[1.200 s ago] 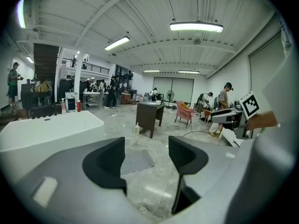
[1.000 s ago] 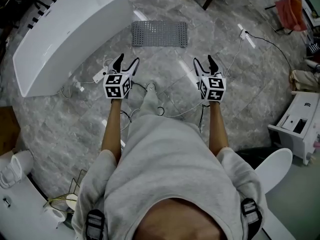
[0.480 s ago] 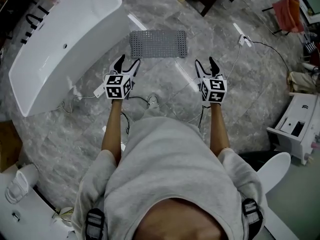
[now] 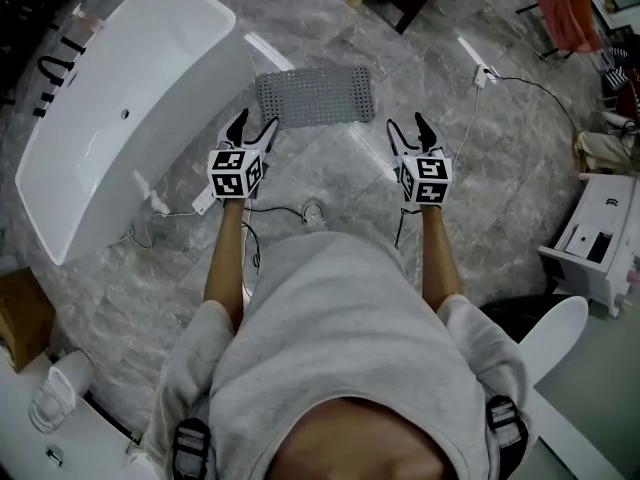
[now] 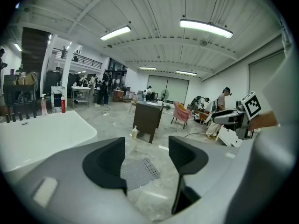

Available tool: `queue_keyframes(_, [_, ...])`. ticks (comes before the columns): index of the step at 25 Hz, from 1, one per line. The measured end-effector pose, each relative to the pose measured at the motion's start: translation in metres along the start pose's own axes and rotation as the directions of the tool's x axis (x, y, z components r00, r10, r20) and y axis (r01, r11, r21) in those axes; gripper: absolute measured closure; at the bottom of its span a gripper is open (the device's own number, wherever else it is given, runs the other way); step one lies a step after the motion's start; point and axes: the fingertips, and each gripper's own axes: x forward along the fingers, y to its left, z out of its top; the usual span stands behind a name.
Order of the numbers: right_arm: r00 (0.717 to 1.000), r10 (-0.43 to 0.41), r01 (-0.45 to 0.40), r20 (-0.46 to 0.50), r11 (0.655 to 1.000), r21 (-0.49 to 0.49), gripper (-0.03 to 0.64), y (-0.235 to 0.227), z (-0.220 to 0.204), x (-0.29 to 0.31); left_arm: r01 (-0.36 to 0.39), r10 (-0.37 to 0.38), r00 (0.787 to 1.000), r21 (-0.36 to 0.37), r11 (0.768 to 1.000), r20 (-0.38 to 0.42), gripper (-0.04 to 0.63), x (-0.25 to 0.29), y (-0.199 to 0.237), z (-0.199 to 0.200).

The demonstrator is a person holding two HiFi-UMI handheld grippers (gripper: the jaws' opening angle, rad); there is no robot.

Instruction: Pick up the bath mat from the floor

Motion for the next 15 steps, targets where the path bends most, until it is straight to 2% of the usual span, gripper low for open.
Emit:
queue_keyframes(8, [1.0, -0.008, 0.008, -0.005, 1.0, 0.019, 0.359, -0.006, -0.004, 0.008, 0.0, 0.0, 1.0, 0.005, 1.0, -0.01, 0.295, 0.006, 0.002, -0.001])
queue_keyframes(15, [1.0, 0.022, -0.022, 0.0, 0.999, 0.036, 0.359, -0.01, -0.004, 0.031, -0.018, 0.018, 1.0, 0.008, 1.0, -0.015, 0.296, 0.02, 0.004, 0.003])
